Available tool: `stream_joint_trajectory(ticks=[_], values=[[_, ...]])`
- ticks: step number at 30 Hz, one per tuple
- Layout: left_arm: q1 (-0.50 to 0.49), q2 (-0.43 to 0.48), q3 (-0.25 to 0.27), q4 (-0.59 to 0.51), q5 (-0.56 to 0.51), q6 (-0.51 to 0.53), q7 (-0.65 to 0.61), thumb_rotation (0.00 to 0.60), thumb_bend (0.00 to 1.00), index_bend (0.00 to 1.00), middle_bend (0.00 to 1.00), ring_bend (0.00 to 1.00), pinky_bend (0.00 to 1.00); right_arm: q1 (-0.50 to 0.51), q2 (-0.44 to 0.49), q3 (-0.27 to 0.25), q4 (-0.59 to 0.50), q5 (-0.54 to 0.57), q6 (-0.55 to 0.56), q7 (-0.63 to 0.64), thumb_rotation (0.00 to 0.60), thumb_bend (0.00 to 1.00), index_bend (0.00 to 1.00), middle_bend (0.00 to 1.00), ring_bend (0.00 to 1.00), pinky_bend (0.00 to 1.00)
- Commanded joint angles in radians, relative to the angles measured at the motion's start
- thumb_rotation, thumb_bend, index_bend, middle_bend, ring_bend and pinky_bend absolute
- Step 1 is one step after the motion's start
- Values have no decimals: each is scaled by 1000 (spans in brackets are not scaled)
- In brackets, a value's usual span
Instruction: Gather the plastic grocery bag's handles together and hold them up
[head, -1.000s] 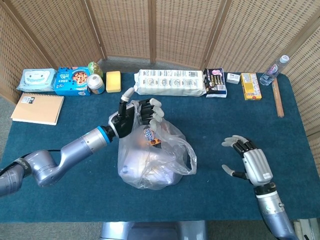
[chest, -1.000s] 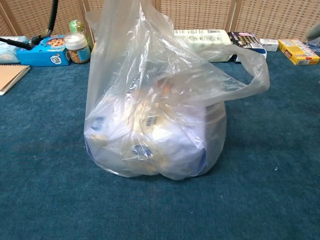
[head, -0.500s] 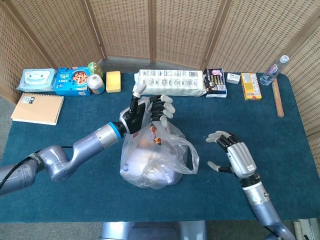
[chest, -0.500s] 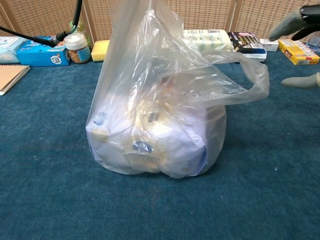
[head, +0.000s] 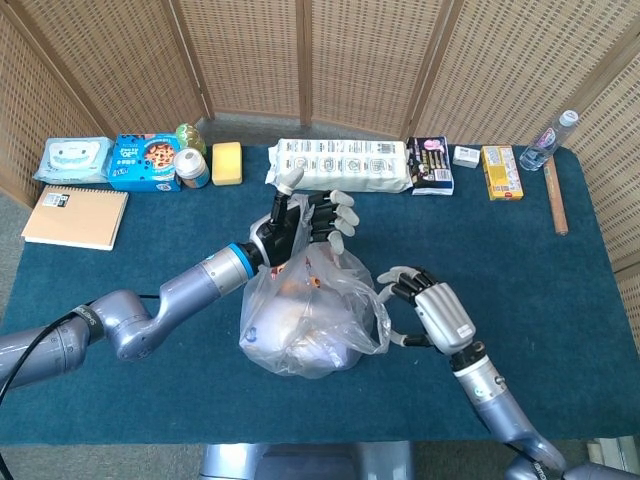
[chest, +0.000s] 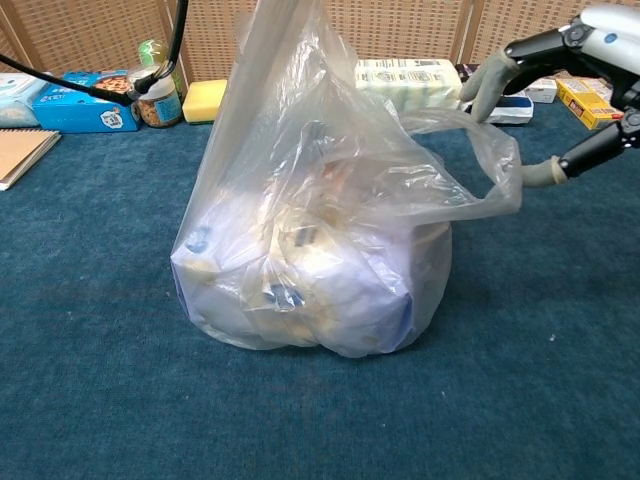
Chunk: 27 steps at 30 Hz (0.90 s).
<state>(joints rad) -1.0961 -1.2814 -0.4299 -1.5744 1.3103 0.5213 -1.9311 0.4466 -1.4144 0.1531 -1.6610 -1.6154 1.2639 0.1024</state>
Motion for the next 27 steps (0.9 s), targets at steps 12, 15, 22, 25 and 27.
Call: stream_joint_trajectory(ticks=[12,15,22,25,27], values=[[48,-3,-29,-11,-9,-33,33,0,196,395,473,452,526,-3,-48,25,0,21,78,0,600,245,670,409,305,240],[55,-7,-36,-11,-10,-41,40,0,195,395,473,452,526,-4,-58,34,2,26,97,16,600,245,679,424,320,244],[62,-18,-60,-10,-16,-62,57,0,195,395,473,452,526,2,-80,48,7,25,125,49,600,259,588,428,331,253],[63,-22,-73,-12,-21,-70,65,0,195,395,473,452,526,18,-98,54,19,29,113,49,600,271,490,412,327,254],[64,-24,-79,-14,-25,-75,73,0,195,395,473,452,526,29,-103,60,23,34,103,49,600,276,459,396,325,253]])
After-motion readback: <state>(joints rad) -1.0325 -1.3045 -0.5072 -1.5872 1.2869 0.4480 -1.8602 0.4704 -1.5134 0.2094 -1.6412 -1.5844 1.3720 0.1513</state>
